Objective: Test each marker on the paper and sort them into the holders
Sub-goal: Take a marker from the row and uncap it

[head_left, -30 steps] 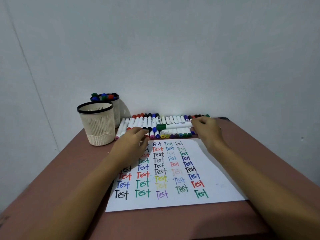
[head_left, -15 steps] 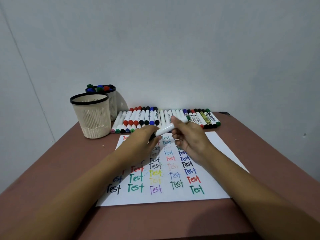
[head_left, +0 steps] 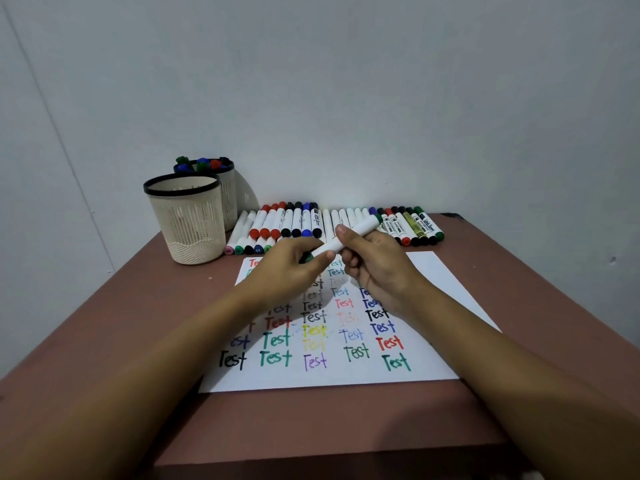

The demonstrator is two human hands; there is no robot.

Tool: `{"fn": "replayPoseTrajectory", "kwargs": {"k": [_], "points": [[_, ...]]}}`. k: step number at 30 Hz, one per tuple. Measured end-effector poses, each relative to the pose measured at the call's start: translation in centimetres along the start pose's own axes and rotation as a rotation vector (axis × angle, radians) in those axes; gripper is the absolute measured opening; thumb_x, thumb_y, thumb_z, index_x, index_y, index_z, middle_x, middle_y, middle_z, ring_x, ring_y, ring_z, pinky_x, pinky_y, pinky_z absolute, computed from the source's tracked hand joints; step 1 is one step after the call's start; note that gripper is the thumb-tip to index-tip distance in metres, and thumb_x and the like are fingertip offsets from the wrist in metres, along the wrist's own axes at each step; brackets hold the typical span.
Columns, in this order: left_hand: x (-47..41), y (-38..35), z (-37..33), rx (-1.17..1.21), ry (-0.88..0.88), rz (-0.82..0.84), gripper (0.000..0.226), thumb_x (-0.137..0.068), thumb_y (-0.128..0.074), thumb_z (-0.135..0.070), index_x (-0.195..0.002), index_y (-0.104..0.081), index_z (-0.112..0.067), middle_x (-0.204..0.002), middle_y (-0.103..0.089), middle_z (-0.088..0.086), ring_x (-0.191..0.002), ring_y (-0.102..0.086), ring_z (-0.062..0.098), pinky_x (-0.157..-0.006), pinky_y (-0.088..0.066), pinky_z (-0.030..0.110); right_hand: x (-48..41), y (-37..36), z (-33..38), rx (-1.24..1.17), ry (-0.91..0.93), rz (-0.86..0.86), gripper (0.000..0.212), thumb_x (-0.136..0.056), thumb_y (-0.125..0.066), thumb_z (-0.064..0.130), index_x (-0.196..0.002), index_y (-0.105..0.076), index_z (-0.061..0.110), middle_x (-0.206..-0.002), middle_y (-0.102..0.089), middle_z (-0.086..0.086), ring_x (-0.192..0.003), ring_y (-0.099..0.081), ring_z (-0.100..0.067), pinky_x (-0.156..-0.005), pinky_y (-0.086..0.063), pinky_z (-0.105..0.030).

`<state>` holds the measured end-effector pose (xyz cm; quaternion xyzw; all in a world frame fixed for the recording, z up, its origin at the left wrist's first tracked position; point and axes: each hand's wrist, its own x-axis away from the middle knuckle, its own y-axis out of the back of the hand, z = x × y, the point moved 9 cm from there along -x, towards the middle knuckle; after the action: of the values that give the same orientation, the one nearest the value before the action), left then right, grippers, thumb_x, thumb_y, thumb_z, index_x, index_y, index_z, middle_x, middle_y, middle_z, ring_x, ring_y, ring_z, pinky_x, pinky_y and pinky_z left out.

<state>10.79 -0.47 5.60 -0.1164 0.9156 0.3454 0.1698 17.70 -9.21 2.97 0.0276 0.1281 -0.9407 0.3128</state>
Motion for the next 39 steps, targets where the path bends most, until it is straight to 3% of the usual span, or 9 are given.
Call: {"fn": "replayPoseTrajectory", "kwargs": {"k": [10,13,15,18,20,22,28,33,39], "points": [[0.9,0.2,0.6,0.276,0.125,-0.039,0.018,-0.088,-0.059,-0.03,-0.103,-0.067,-0.025,-0.042,-0.04,-0.013,-0.038,-0.029,0.003,-0.04,-0.024,0.013,0.1,0.4,1.2,0.109,0.132,0.059,0.025,-0.087,-0.063,0.029,-0.065,-0.069,0.019,-0.057,-0.046,0.004,-0.058,-0.039,-0.008,-0.054,-0.034,-0.02],[1.0,0.8,1.1,0.147,0.15,-0.084,0.023,-0.087,-0.058,-0.04,-0.106,-0.061,-0.027,-0.059,-0.051,-0.015,-0.049,-0.042,-0.002,-0.048,-0.033,0.013,0.2,0.7,1.5,0.021,0.12,0.006,0.019,-0.085,-0.063,0.03,-0.075,-0.066,0.015,-0.059,-0.047,0.002,-0.055,-0.041,-0.009,-0.05,-0.034,-0.02],[1.0,1.5,2.1,0.068,0.205,-0.146,0.029,-0.087,-0.052,-0.049,-0.108,-0.055,-0.029,-0.078,-0.056,-0.01,-0.07,-0.053,0.003,-0.06,-0.039,0.021,0.0,2.5,2.2,-0.16,0.116,-0.118,0.021,-0.093,-0.056,0.026,-0.077,-0.064,0.015,-0.063,-0.055,0.0,-0.051,-0.05,-0.01,-0.049,-0.041,-0.02],[0.9,2.9,4.0,0.082,0.286,-0.272,0.032,-0.097,-0.039,-0.04,-0.108,-0.057,-0.016,-0.097,-0.062,0.008,-0.086,-0.058,0.02,-0.071,-0.044,0.032,-0.4,6.1,2.6,-0.265,0.094,-0.301,0.017,-0.098,-0.049,0.024,-0.083,-0.05,0.016,-0.08,-0.063,-0.007,-0.063,-0.067,-0.02,-0.073,-0.054,-0.036],[0.6,3.3,5.4,0.181,0.324,-0.316,0.035,-0.099,-0.031,-0.024,-0.112,-0.06,-0.009,-0.086,-0.059,0.009,-0.074,-0.055,0.019,-0.065,-0.043,0.033,-0.7,7.5,2.1,-0.199,0.071,-0.357,0.014,-0.096,-0.051,0.018,-0.082,-0.047,0.017,-0.086,-0.06,-0.008,-0.07,-0.067,-0.022,-0.084,-0.051,-0.04],[0.4,3.6,6.5,0.202,0.346,-0.324,0.036,-0.097,-0.028,-0.016,-0.11,-0.061,-0.011,-0.083,-0.055,0.004,-0.068,-0.049,0.013,-0.061,-0.038,0.029,-0.9,8.2,1.6,-0.06,0.065,-0.412,0.017,-0.091,-0.056,0.009,-0.078,-0.048,0.017,-0.079,-0.059,-0.005,-0.066,-0.06,-0.016,-0.08,-0.052,-0.035],[0.3,3.0,7.0,0.177,0.348,-0.27,0.032,-0.096,-0.038,-0.01,-0.123,-0.053,-0.017,-0.092,-0.059,-0.002,-0.08,-0.057,0.01,-0.082,-0.048,0.034,-1.1,9.1,0.9,0.256,0.068,-0.483,0.017,-0.081,-0.06,-0.001,-0.071,-0.052,0.01,-0.057,-0.051,-0.003,-0.051,-0.048,-0.014,-0.056,-0.045,-0.029],[0.4,3.0,7.1,0.14,0.346,-0.243,0.037,-0.092,-0.055,-0.016,-0.128,-0.048,-0.018,-0.107,-0.063,0.005,-0.095,-0.062,0.015,-0.087,-0.048,0.031,-1.4,8.7,0.3,0.355,0.053,-0.459,0.017,-0.075,-0.065,-0.001,-0.063,-0.057,0.009,-0.06,-0.057,-0.005,-0.06,-0.056,-0.02,-0.07,-0.053,-0.039],[0.4,3.1,7.3,0.167,0.361,-0.257,0.029,-0.086,-0.064,-0.012,-0.114,-0.055,-0.009,-0.107,-0.062,0.009,-0.097,-0.063,0.021,-0.091,-0.05,0.036,-1.4,8.3,0.1,0.381,0.038,-0.44,0.018,-0.076,-0.065,-0.004,-0.063,-0.058,0.007,-0.062,-0.059,-0.008,-0.061,-0.058,-0.02,-0.077,-0.056,-0.042]]}}
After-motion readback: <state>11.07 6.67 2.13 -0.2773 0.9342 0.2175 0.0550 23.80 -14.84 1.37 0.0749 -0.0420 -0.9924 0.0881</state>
